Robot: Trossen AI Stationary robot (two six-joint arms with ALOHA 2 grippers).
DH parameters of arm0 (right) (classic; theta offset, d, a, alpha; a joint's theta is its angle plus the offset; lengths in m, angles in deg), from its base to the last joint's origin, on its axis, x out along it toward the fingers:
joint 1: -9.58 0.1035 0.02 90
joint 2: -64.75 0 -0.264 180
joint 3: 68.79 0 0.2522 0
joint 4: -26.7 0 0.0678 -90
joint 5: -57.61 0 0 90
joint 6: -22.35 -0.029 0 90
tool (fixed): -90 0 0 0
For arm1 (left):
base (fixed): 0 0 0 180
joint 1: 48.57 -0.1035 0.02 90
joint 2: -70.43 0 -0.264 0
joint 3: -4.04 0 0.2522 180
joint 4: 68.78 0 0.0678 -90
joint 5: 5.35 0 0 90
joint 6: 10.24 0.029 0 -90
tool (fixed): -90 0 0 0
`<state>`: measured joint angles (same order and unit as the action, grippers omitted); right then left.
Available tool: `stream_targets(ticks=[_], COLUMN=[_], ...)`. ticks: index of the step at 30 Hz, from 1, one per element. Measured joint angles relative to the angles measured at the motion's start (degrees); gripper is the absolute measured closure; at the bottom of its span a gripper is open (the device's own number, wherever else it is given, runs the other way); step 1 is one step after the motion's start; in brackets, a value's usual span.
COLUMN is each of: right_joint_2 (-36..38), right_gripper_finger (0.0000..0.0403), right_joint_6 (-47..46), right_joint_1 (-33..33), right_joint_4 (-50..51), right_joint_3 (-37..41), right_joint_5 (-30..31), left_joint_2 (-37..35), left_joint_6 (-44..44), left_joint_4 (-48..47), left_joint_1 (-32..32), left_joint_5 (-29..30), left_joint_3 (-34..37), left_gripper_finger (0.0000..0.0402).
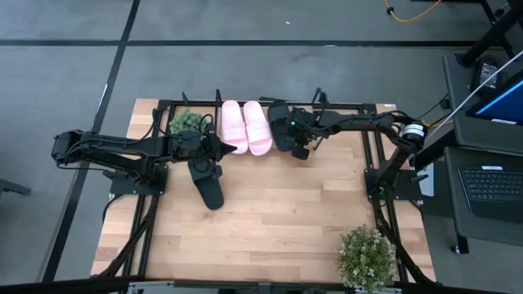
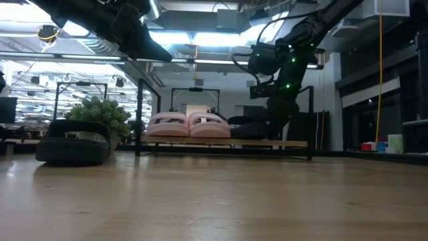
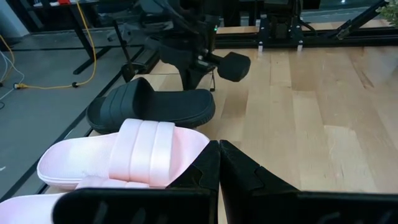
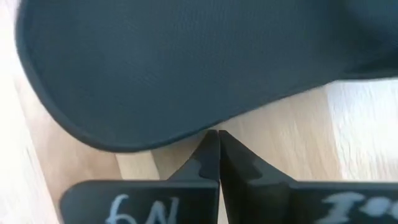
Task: Pick and place slides into the shelf
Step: Put the bottom black slides on the shelf
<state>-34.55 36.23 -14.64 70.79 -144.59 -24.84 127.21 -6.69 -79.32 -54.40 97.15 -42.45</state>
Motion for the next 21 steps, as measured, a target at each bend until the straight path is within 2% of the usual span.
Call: stream_targets(ticks=[6, 12, 21], right_joint_2=[-0.47, -0.43, -0.38], right_gripper_finger=[0.0403, 0.0403, 0.0403], right_joint_6=[0.26, 1.47, 1.54], right_joint_1=[0.17, 0.18, 0.28], right_joint_4=[0.12, 0.36, 0.64], right_joint_3=[-2.62, -3.9, -3.94], right_joint_5=[-0.47, -6.33, -6.82], left_joint_2=[0.0, 0.0, 0.0], left_joint_6=[0.0, 0.03, 0.0], left_joint_4=[-0.2, -0.2, -0.23], left_joint_1=[0.0, 0.0, 0.0], left_joint_5=[-0.01, 0.0, -0.01], left_joint_3=[0.0, 0.0, 0.0], left_gripper_finger=[0.04, 0.04, 0.04])
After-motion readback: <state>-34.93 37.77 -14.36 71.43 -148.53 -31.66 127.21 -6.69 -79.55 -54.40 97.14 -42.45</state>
